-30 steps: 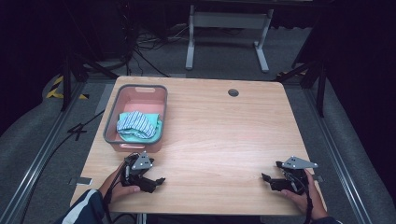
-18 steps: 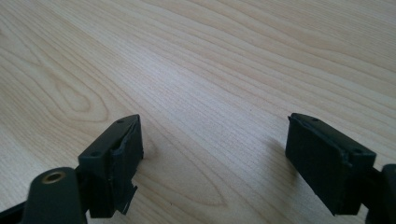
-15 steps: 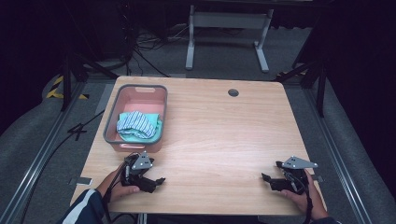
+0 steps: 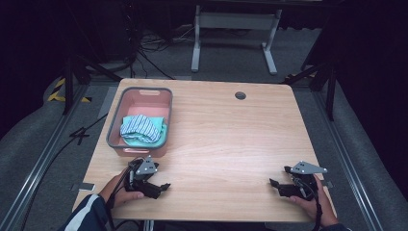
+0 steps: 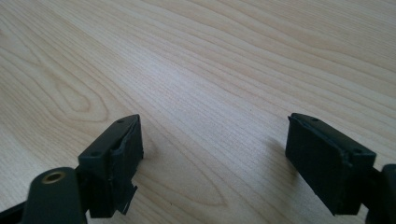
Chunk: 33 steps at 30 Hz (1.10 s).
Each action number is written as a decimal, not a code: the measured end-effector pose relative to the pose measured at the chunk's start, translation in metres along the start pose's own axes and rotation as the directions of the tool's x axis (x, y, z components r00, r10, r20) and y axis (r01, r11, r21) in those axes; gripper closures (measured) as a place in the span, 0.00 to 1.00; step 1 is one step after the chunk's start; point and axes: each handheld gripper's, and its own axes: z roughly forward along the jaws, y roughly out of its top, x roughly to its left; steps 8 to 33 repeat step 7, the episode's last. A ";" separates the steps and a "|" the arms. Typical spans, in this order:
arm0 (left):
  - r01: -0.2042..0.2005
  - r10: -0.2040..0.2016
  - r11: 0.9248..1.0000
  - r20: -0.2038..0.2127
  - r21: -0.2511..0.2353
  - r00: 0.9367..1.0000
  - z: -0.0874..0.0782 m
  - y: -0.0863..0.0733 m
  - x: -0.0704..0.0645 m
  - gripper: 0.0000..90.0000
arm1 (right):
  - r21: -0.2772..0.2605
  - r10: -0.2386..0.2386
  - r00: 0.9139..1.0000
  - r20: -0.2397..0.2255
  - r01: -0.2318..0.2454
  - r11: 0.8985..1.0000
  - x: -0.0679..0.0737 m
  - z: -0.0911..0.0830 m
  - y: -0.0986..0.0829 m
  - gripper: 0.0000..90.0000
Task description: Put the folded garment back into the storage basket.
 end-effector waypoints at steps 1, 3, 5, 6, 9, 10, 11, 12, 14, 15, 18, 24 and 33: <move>0.000 0.000 1.000 0.000 0.000 1.000 0.000 0.000 0.000 0.15 | 0.000 0.000 1.000 0.000 0.000 1.000 0.000 0.000 0.000 0.22; -0.001 0.001 1.000 -0.001 0.003 1.000 0.000 0.000 0.000 0.15 | 0.000 0.000 1.000 0.000 0.000 1.000 0.000 0.000 0.000 0.22; 0.000 0.000 1.000 -0.003 0.004 1.000 0.000 0.000 0.000 0.15 | 0.000 0.000 1.000 0.000 0.000 1.000 0.000 0.000 0.000 0.22; 0.001 -0.001 1.000 -0.005 0.003 1.000 0.000 0.000 0.000 0.14 | 0.000 0.000 1.000 0.000 0.000 1.000 0.000 0.000 0.000 0.22; 0.002 -0.002 1.000 -0.004 0.001 1.000 0.000 0.000 0.000 0.14 | 0.000 0.000 1.000 0.000 0.000 1.000 0.000 0.000 0.000 0.22; 0.002 -0.002 1.000 -0.004 0.001 1.000 0.000 0.000 0.000 0.14 | 0.000 0.000 1.000 0.000 0.000 1.000 0.000 0.000 0.000 0.22; 0.002 -0.002 1.000 -0.004 0.001 1.000 0.000 0.000 0.000 0.14 | 0.000 0.000 1.000 0.000 0.000 1.000 0.000 0.000 0.000 0.22; 0.002 -0.002 1.000 -0.004 0.001 1.000 0.000 0.000 0.000 0.14 | 0.000 0.000 1.000 0.000 0.000 1.000 0.000 0.000 0.000 0.22; 0.002 -0.002 1.000 -0.004 0.001 1.000 0.000 0.000 0.000 0.14 | 0.000 0.000 1.000 0.000 0.000 1.000 0.000 0.000 0.000 0.22; 0.002 -0.002 1.000 -0.004 0.001 1.000 0.000 0.000 0.000 0.14 | 0.000 0.000 1.000 0.000 0.000 1.000 0.000 0.000 0.000 0.22; 0.002 -0.002 1.000 -0.004 0.001 1.000 0.000 0.000 0.000 0.14 | 0.000 0.000 1.000 0.000 0.000 1.000 0.000 0.000 0.000 0.22; 0.002 -0.002 1.000 -0.004 0.001 1.000 0.000 0.000 0.000 0.14 | 0.000 0.000 1.000 0.000 0.000 1.000 0.000 0.000 0.000 0.22; 0.002 -0.002 1.000 -0.004 0.001 1.000 0.000 0.000 0.000 0.14 | 0.000 0.000 1.000 0.000 0.000 1.000 0.000 0.000 0.000 0.22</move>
